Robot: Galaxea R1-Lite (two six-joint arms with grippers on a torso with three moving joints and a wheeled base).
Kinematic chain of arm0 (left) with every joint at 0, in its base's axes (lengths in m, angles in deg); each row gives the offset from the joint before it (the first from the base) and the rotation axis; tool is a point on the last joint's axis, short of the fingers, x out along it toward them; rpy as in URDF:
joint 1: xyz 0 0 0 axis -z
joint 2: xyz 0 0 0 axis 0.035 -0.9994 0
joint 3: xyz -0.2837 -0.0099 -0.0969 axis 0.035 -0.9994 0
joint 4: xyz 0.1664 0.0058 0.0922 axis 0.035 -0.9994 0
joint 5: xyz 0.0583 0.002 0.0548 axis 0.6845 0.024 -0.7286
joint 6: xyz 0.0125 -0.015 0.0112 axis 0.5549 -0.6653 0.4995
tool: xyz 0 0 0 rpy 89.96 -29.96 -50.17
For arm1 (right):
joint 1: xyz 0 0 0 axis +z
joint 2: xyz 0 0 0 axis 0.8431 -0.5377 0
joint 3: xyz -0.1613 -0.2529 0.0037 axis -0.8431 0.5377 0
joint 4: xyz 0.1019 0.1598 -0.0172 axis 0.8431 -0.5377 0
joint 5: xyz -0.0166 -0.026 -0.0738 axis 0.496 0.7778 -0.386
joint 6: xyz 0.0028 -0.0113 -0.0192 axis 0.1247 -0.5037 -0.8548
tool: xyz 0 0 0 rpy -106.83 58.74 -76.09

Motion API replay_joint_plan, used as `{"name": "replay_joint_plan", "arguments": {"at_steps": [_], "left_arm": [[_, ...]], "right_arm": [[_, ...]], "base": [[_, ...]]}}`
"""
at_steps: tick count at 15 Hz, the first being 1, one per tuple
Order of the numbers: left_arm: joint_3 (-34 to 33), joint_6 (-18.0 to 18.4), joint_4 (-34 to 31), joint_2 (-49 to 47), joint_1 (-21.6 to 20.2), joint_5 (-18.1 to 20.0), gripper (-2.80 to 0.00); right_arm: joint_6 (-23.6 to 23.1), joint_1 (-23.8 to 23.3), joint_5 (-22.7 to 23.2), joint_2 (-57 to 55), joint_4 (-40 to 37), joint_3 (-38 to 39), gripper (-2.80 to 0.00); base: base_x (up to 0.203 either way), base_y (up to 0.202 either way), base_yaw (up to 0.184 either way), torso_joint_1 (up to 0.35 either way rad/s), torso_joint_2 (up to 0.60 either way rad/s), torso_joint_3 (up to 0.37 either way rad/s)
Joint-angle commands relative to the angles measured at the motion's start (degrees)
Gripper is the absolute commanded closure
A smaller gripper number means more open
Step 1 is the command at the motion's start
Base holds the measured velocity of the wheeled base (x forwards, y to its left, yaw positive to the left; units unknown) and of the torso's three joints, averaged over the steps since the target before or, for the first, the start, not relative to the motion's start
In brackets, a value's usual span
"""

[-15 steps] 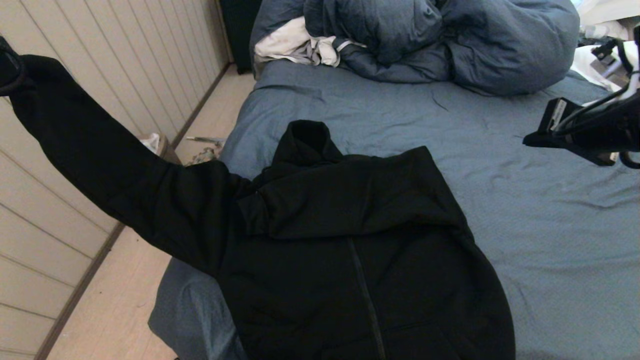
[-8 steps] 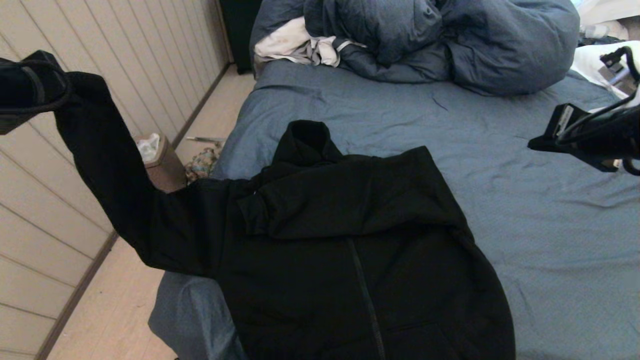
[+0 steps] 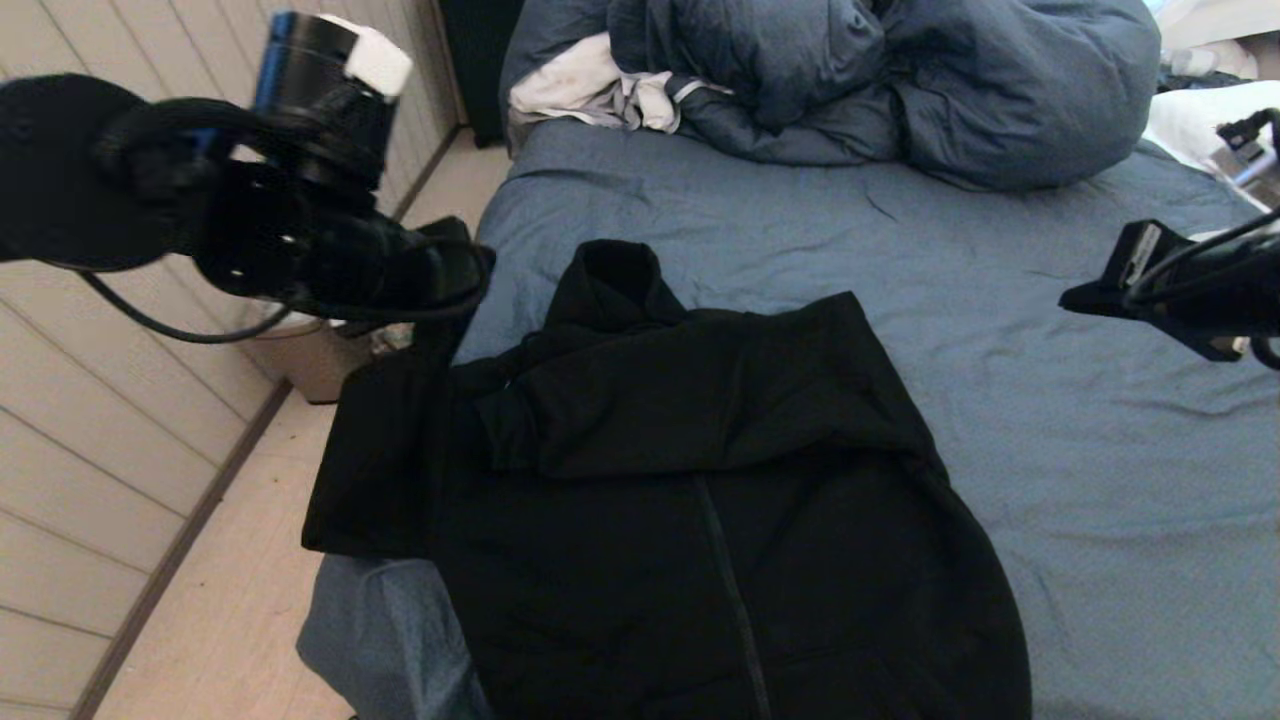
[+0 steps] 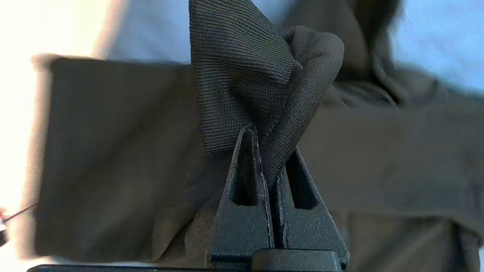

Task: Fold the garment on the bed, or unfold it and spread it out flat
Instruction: Fold the black sweatshirt

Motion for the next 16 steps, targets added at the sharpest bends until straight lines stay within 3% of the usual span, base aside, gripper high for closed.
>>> {"name": "replay_joint_plan", "arguments": {"at_steps": [1,4,6,8,10,13,16], "left_arm": [[3.6,-0.6,0.1,-8.7,3.8,-0.8,0.00],[11.4,-0.8,-0.2,-15.0,8.8,-2.0,0.00],[15.4,0.7,-0.1,-18.6,12.9,-6.7,0.00],[15.7,5.2,4.8,-19.9,16.9,-11.1,0.00],[15.8,8.8,9.2,-21.1,20.2,-12.9,0.00],[15.8,9.9,15.0,-23.3,22.9,-16.5,0.00],[15.9,12.8,17.6,-24.5,27.1,-17.3,0.00]], "right_arm": [[0.1,-0.9,1.2,2.6,2.5,2.7,0.00],[0.0,-1.6,2.9,4.7,5.4,5.1,0.00],[0.0,-1.8,3.2,4.8,5.5,5.9,0.00],[0.0,-3.3,4.6,4.6,6.8,7.0,0.00],[0.1,-5.0,6.8,3.8,11.0,8.6,0.00],[0.1,-5.6,7.6,3.9,12.2,9.3,0.00],[0.1,-5.7,7.8,4.8,12.2,9.8,0.00]], "base": [[0.000,0.000,0.000,0.000,0.00,0.000],[0.000,0.000,0.000,0.000,0.00,0.000],[0.000,0.000,0.000,0.000,0.00,0.000],[0.000,0.000,0.000,0.000,0.00,0.000],[0.000,0.000,0.000,0.000,0.00,0.000],[0.000,0.000,0.000,0.000,0.00,0.000],[0.000,0.000,0.000,0.000,0.00,0.000]]}}
